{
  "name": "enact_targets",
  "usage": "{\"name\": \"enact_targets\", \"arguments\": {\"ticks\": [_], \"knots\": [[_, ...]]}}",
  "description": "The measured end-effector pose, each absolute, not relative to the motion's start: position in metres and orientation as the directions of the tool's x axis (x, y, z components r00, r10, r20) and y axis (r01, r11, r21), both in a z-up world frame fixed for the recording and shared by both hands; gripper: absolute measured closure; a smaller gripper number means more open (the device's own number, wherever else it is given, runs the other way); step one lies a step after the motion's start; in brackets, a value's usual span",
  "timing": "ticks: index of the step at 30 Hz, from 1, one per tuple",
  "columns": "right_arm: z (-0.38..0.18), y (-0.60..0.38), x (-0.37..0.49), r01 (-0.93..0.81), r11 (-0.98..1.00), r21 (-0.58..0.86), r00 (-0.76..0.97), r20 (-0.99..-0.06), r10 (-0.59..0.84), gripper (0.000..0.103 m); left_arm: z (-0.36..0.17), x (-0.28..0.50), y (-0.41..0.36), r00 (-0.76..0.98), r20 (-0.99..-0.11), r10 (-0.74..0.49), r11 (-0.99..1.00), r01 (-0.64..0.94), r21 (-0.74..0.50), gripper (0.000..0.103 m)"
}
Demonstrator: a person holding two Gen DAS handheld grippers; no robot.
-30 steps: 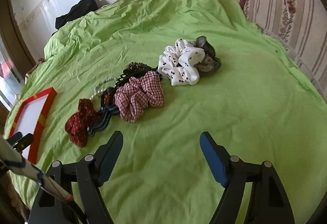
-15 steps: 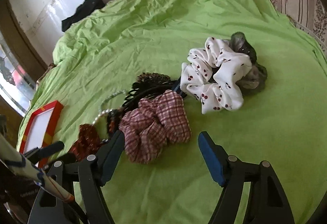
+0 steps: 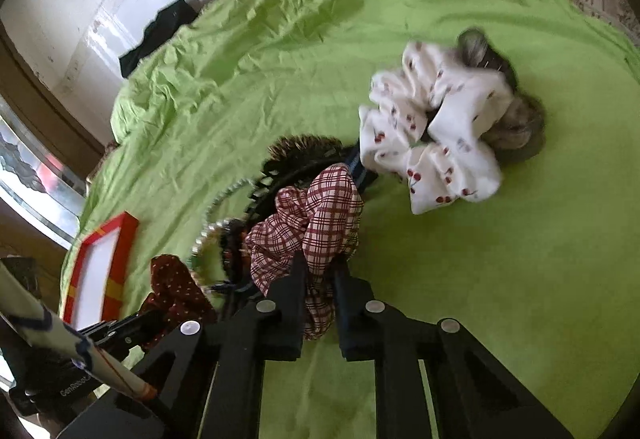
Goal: Organize jewelry
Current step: 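Grasp the red polka-dot scrunchie with left tool while right grasps plaid scrunchie, then carry both scrunchies into the red tray and open both tools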
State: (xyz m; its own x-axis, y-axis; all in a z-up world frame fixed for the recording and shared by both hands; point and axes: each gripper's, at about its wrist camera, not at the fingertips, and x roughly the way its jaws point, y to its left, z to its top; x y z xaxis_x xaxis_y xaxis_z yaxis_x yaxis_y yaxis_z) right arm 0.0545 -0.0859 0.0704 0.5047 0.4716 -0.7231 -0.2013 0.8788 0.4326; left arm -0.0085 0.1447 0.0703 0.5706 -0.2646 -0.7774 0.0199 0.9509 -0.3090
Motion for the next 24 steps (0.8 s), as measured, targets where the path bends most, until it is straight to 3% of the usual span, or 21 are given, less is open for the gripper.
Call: {"name": "enact_targets", "arguments": {"ticks": [10,17,24], "knots": [[0.135,-0.052,-0.006,-0.343,0.843,0.415,0.525,-0.659,0.538,0.09,0.128,-0.081,0.209,0.67,-0.718,-0.189,0.937,-0.095,-0.335,0.095],[0.15,0.028,-0.035,-0.498,0.778,0.383,0.431,-0.669,0.605,0.09,0.142,-0.13,0.284,0.684,-0.728,0.052,0.944,-0.27,-0.187,0.095],[0.14,0.122,-0.055,-0.618,0.675,0.402,0.267,-0.701,0.662,0.09,0.121,-0.157,0.371,0.599,-0.764,0.239,0.887,-0.455,-0.08,0.095]]}}
